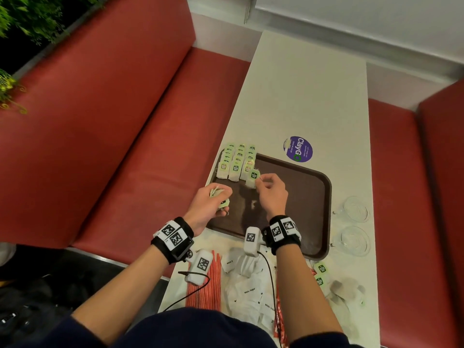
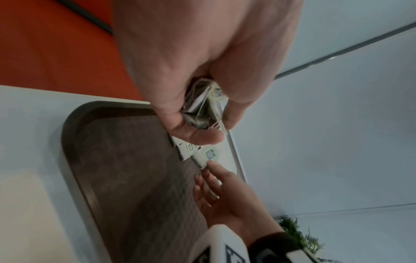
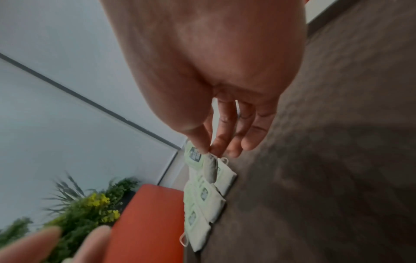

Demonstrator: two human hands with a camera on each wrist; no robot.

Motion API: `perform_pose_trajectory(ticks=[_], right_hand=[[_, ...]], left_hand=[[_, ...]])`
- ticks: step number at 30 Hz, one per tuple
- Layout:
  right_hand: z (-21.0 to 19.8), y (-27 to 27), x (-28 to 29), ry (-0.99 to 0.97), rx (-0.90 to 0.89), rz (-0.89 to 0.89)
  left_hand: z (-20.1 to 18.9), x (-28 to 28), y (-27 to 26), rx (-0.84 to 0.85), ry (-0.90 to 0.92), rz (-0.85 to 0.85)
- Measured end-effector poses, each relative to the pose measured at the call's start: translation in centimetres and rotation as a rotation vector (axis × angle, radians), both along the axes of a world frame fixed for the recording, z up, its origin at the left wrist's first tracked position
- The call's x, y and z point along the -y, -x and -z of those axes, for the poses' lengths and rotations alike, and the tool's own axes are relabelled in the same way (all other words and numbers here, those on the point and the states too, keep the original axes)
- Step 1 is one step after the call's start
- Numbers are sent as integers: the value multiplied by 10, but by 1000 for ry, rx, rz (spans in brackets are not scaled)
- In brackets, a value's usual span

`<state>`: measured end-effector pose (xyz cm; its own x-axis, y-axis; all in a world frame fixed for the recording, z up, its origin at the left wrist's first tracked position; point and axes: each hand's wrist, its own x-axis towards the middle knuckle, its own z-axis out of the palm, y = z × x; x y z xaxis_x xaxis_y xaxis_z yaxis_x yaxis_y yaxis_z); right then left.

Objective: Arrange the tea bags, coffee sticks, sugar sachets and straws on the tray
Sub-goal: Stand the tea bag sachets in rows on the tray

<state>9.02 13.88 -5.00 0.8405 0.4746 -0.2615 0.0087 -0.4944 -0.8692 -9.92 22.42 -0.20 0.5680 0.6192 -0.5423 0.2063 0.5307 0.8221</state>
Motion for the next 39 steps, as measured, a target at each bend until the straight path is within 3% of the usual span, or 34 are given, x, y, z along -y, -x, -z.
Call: perform_pose_trajectory(ticks=[7, 19, 28, 39], right_hand=[[31, -5, -32, 126, 11, -68], [36, 0, -34, 157, 164, -44], [39, 12, -38, 232, 298, -216], [35, 11, -39, 189, 307, -133]], left_hand=[[-1, -9, 9, -2, 33, -53], [-12, -19, 11, 43, 83, -105], [-22, -21, 7, 32, 77, -105], [-30, -21, 6, 150, 193, -156]])
